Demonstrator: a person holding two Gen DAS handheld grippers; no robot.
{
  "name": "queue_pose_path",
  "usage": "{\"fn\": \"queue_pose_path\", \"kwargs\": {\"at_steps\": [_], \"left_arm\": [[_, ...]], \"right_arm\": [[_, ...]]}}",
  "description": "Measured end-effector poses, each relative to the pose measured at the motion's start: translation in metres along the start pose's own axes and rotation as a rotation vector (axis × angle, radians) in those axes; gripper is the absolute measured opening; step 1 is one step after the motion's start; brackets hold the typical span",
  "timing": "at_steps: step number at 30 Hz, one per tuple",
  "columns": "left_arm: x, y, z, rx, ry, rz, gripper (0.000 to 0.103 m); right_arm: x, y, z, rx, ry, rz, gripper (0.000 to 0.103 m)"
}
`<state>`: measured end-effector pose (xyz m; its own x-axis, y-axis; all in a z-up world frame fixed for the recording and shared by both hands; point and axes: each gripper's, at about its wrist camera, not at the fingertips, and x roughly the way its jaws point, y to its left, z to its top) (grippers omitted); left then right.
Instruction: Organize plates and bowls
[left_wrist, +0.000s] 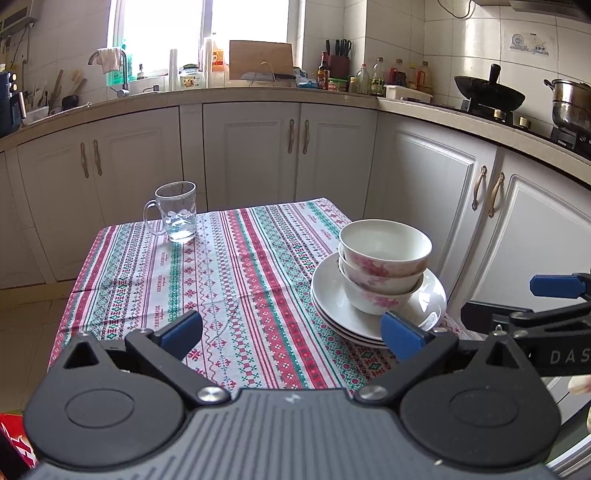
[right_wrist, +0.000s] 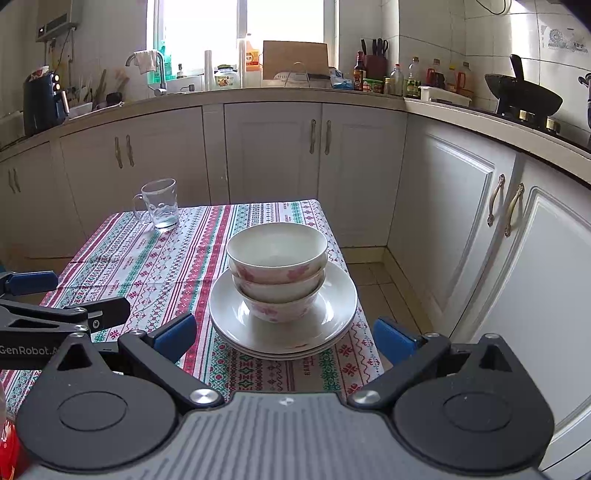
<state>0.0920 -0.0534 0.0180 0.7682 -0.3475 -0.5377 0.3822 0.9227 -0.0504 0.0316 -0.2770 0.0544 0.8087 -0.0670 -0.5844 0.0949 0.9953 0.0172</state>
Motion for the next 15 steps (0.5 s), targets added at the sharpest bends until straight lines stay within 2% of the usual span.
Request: {"fn": "queue_pose_path", "kwargs": {"at_steps": [15], "left_arm": [[0.0007,-0.0002,0.0005,-0.009,0.008,0.004,0.102]], "right_arm": [[0.001,0.0011,-0.0004,-0.007,-0.005,-0.006,0.103]]}}
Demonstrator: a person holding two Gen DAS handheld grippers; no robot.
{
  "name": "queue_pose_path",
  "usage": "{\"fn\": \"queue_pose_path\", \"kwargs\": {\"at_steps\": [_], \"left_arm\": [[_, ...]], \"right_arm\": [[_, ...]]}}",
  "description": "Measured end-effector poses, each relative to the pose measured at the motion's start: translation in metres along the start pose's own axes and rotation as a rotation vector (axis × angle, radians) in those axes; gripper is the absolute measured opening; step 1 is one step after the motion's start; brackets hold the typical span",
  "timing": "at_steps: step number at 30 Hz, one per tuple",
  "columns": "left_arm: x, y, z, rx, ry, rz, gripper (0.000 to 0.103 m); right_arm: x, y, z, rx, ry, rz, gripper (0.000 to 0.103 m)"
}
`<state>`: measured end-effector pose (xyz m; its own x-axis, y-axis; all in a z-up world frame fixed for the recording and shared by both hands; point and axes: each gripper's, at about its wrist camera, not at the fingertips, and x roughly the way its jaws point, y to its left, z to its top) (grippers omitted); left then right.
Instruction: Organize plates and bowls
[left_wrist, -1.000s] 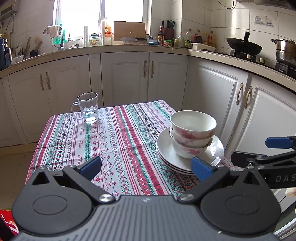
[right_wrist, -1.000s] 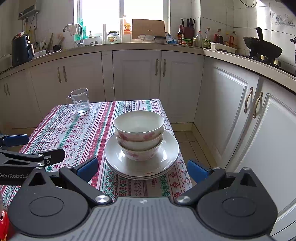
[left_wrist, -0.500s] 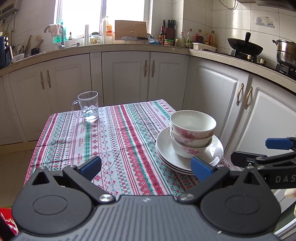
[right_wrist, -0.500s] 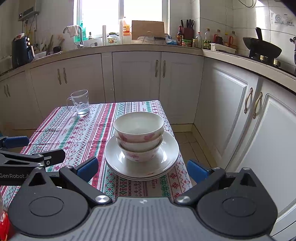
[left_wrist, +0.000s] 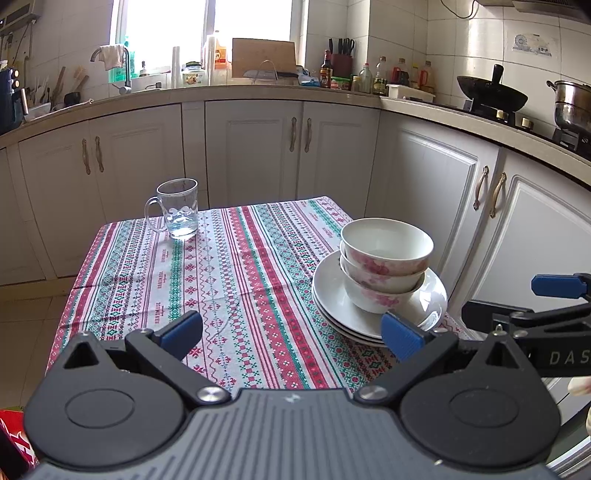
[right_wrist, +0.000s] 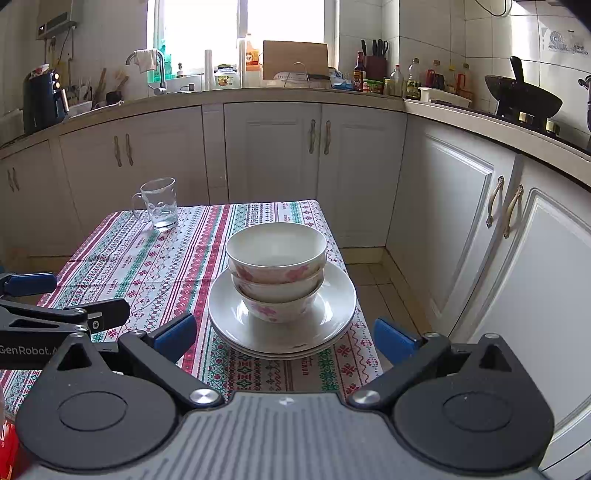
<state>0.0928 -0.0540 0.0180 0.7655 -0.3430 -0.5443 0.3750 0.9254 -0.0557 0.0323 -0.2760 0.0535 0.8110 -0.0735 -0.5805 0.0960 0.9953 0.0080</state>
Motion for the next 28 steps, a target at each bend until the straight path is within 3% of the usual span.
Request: {"fn": "queue_pose_path", "kwargs": {"at_steps": [28], "left_arm": [[-0.0003,-0.0011,-0.0007,-0.001,0.007,0.001,0.102]], "right_arm": [[-0.0006,-0.0005,-0.001,-0.005,-0.007,-0.005,0.103]]}}
